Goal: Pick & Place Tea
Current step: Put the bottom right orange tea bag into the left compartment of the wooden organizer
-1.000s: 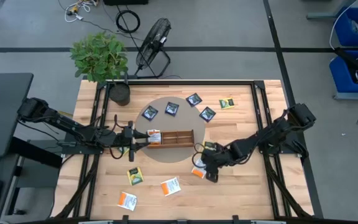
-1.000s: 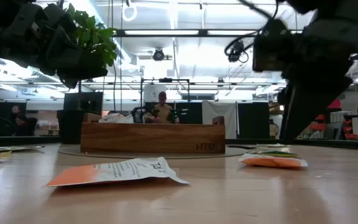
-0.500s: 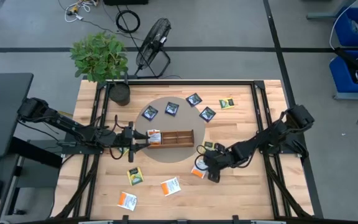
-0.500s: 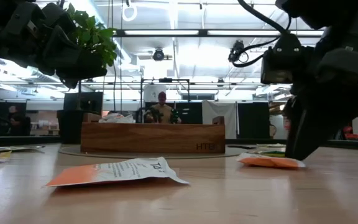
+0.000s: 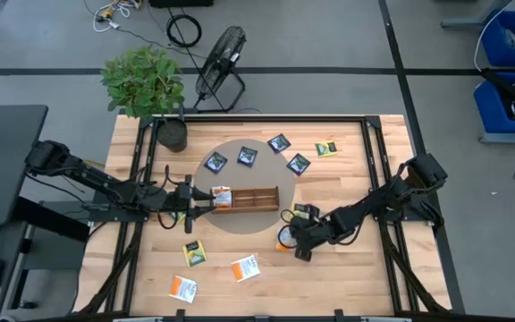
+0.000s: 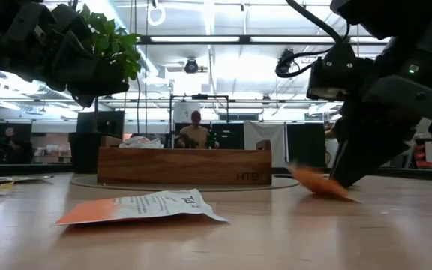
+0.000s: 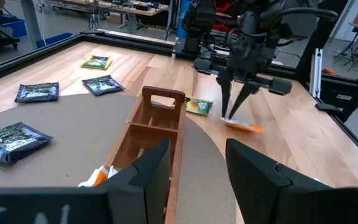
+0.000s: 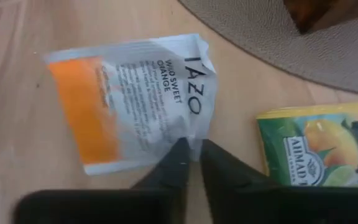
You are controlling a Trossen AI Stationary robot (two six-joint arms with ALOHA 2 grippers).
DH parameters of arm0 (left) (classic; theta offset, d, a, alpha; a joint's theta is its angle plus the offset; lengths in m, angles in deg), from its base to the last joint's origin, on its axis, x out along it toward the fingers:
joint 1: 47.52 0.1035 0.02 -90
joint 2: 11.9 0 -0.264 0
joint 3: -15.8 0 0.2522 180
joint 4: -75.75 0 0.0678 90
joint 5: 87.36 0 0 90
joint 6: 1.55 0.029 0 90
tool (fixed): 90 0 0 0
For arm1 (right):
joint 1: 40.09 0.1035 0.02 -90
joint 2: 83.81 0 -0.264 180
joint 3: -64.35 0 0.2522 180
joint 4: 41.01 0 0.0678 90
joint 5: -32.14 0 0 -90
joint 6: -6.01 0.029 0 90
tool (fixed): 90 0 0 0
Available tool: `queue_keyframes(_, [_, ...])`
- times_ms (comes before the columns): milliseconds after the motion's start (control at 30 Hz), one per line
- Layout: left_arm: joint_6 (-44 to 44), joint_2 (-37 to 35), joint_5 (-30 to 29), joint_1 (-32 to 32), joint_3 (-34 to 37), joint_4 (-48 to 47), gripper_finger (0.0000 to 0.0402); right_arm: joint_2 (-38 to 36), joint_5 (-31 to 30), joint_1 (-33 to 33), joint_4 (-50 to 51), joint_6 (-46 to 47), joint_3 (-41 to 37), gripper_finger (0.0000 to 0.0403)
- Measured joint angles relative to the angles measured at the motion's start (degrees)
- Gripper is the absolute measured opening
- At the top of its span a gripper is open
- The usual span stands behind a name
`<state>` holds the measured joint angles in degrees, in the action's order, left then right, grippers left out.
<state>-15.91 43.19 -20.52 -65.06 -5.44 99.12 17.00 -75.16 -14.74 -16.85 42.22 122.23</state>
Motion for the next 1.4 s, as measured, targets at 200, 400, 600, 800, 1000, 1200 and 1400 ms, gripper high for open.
queue_keyframes(200, [-1.3, 0.0, 0.0, 0.0, 0.0, 0.0, 0.0161, -0.6, -0.9, 0.0, 0.4, -1.8, -0.1, 0.0006])
queue_keyframes(400, [-4.9, 0.0, 0.0, 0.0, 0.0, 0.6, 0.0161, -0.6, -4.7, 0.6, 8.1, -4.8, 4.1, 0.0002])
queue_keyframes(600, [-7.6, 0.0, 0.0, 0.0, 0.0, 1.3, 0.0161, -0.6, -10.3, 1.5, 21.7, -7.4, 11.3, 0.0001])
queue_keyframes(800, [-9.9, 0.0, 0.0, 0.0, 0.0, 4.7, 0.0161, -0.6, -13.0, 1.9, 23.4, -10.4, 14.1, 0.0001])
queue_keyframes(1000, [-12.2, 0.0, -1.7, 0.1, 0.0, 6.5, 0.0161, -0.7, -21.4, 2.9, 27.1, -14.6, 16.8, 0.0])
queue_keyframes(1200, [-14.4, 0.5, -5.2, 0.1, -0.2, 10.1, 0.0161, -0.8, -32.4, 2.4, 26.9, -24.8, 19.9, 0.0])
queue_keyframes(1400, [-13.4, 0.8, -5.8, 0.1, -2.6, 11.5, 0.0161, -0.9, -37.0, -0.5, 24.4, -36.0, 22.0, 0.0])
